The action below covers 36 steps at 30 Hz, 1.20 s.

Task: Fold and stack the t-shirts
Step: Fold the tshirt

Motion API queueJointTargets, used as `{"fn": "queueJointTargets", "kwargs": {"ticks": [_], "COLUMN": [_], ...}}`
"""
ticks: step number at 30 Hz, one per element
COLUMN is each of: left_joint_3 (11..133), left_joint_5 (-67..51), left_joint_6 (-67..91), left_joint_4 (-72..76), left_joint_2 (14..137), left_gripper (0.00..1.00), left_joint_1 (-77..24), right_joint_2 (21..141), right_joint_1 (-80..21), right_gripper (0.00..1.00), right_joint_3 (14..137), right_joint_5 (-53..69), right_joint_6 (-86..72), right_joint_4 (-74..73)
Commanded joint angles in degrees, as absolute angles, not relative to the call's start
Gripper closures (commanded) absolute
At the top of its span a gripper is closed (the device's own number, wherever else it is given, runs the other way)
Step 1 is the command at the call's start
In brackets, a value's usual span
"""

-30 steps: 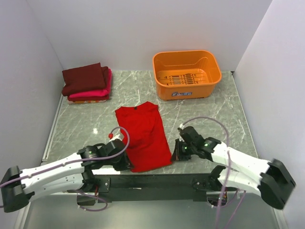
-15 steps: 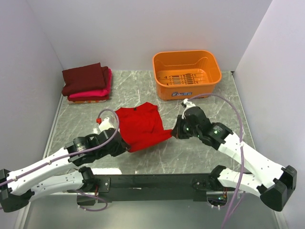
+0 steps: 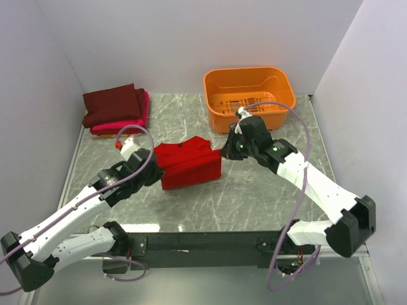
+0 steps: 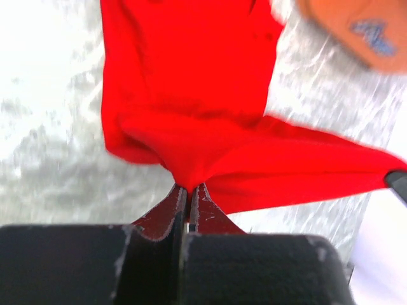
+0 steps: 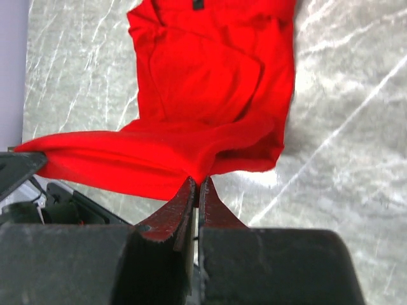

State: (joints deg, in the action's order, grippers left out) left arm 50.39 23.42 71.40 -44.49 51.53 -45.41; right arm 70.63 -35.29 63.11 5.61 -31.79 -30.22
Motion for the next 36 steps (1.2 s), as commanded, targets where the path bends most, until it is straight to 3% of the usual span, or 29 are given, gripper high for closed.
{"fn": "queueJointTargets", "kwargs": {"ticks": [1, 18, 34, 36], "left_joint_3": [52.03, 57.04, 62.57, 63.54], "left_joint_5": [26.37, 20.75, 17.32, 16.17], "left_joint_6": [65.31, 54.85, 52.91, 53.44], "left_joint_4": [-38.52, -26.29, -23.46, -24.08], "left_joint_2": [51.85, 69.86, 88.32, 91.05], "left_gripper": [0.99, 0.99, 0.99, 0.95], "left_joint_1": [-40.71, -24.53, -18.11, -17.49], "right_joint_2": [73.81, 93.42, 113.37, 115.82], "right_joint_1": [-33.49, -29.36, -28.74, -28.83], "right_gripper": [1.0, 1.0, 1.0, 0.95], "right_joint_3": [67.93, 81.29, 91.84, 92.72], "right_joint_5": [5.1, 4.4, 0.53, 0.53], "right_joint_6": [-28.92, -27.25, -24.35, -24.17], "right_joint_4": [-26.63, -24.26, -16.0, -15.3]}}
